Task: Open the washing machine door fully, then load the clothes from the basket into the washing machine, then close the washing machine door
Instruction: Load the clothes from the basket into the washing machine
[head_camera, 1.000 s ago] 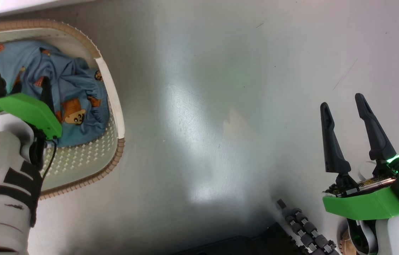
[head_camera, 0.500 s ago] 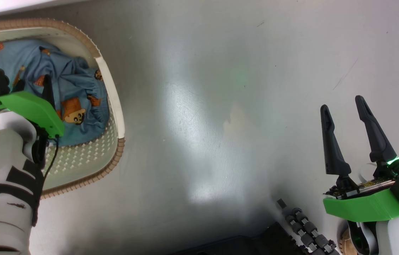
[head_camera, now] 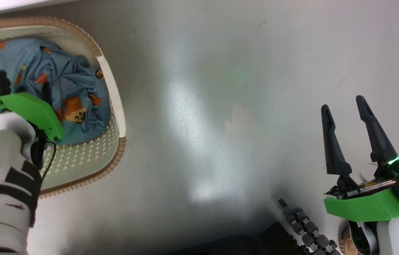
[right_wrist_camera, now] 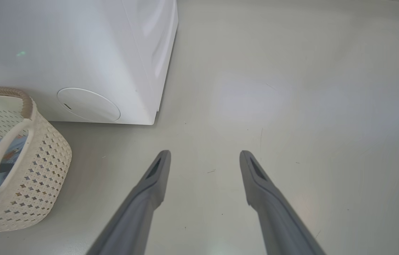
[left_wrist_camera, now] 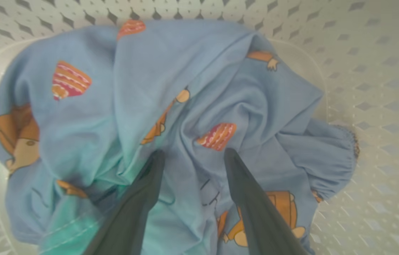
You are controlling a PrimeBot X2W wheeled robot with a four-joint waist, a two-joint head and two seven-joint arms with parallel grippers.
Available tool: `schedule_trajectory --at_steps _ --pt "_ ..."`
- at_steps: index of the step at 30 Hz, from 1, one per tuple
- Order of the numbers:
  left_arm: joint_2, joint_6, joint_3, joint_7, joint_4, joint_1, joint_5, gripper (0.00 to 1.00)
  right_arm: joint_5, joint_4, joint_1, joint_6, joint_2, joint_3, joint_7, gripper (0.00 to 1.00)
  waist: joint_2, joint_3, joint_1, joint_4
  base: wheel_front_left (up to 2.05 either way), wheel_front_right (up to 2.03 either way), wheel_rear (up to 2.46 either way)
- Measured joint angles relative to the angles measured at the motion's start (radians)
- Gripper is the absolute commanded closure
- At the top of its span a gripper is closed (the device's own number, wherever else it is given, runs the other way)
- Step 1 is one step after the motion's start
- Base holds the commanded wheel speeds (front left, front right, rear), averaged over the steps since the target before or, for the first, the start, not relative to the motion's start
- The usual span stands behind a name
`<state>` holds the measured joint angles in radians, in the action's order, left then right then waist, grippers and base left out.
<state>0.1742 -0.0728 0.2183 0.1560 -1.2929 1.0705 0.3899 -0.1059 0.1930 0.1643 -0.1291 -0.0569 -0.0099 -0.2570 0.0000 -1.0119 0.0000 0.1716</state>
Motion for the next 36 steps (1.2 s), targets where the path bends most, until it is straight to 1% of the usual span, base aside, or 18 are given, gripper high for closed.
schedule_trajectory --at_steps 2,4,7,11,14,16,18,19,22,24,29,35,36 --pt "-0.001 0.027 0.002 -0.030 0.000 -0.001 0.003 0.14 0.000 0.000 0.000 0.000 -0.001 0.000 0.000 0.00 0.0000 0.000 0.0000 -0.001 0.00 0.00 0.00" --pt "-0.004 0.046 0.008 -0.061 0.000 -0.003 0.003 0.12 0.000 0.000 0.000 0.000 -0.001 0.000 0.000 0.00 0.0000 0.000 0.0000 -0.001 0.00 0.00 0.00" --pt "-0.004 0.067 0.010 -0.070 0.000 -0.003 0.007 0.13 0.000 -0.001 0.000 0.000 -0.001 0.000 0.000 0.00 0.0000 -0.001 0.0000 -0.002 0.00 0.00 0.00" --pt "-0.006 0.075 0.016 -0.078 0.000 -0.003 0.013 0.11 0.000 -0.001 0.000 0.000 -0.002 0.000 0.000 0.00 0.0000 0.001 0.0000 -0.002 0.00 0.00 0.00" --pt "-0.007 0.079 0.022 -0.078 0.000 -0.003 0.014 0.18 0.000 -0.001 0.000 0.000 -0.003 0.000 0.000 0.00 0.0000 0.002 0.0000 -0.003 0.00 0.00 0.00" --pt "-0.008 0.079 0.026 -0.078 0.000 -0.004 0.014 0.27 0.000 -0.001 0.000 0.000 -0.004 0.000 0.000 0.00 0.0000 0.004 0.0000 -0.002 0.00 0.00 0.00" --pt "-0.008 0.079 0.030 -0.078 0.000 -0.004 0.014 0.32 0.000 0.000 0.000 0.000 -0.005 0.000 0.000 0.00 0.0000 0.005 0.0000 -0.001 0.00 0.00 0.00" --pt "-0.009 0.079 0.032 -0.078 0.000 -0.005 0.014 0.40 0.000 0.000 0.000 0.000 -0.006 0.000 0.000 0.00 0.0000 0.006 0.0000 -0.001 0.00 0.00 0.00" --pt "-0.012 0.079 0.038 -0.077 0.000 -0.005 0.014 0.51 0.000 0.000 -0.001 0.000 -0.006 -0.001 0.000 0.00 0.0000 0.009 0.0000 0.000 0.00 0.00 0.00" --pt "-0.013 0.079 0.041 -0.077 0.000 -0.005 0.014 0.53 0.000 0.000 -0.001 0.000 -0.006 -0.001 0.000 0.00 0.0000 0.010 0.0000 0.001 0.00 0.00 0.00" --pt "-0.016 0.079 0.050 -0.075 0.000 -0.005 0.014 0.53 0.000 0.002 -0.003 0.000 -0.006 -0.001 0.000 0.00 0.0000 0.011 0.0000 0.003 0.00 0.00 0.00" --pt "-0.016 0.078 0.058 -0.073 0.000 -0.006 0.014 0.58 0.000 0.008 -0.016 0.000 -0.006 -0.001 0.000 0.00 0.0000 0.013 0.0000 0.003 0.00 0.00 0.00" --pt "-0.016 0.077 0.059 -0.067 0.000 -0.006 0.014 0.60 0.000 0.009 -0.022 0.000 -0.006 -0.001 0.000 0.00 0.0000 0.012 0.0000 0.002 0.00 0.00 0.00"
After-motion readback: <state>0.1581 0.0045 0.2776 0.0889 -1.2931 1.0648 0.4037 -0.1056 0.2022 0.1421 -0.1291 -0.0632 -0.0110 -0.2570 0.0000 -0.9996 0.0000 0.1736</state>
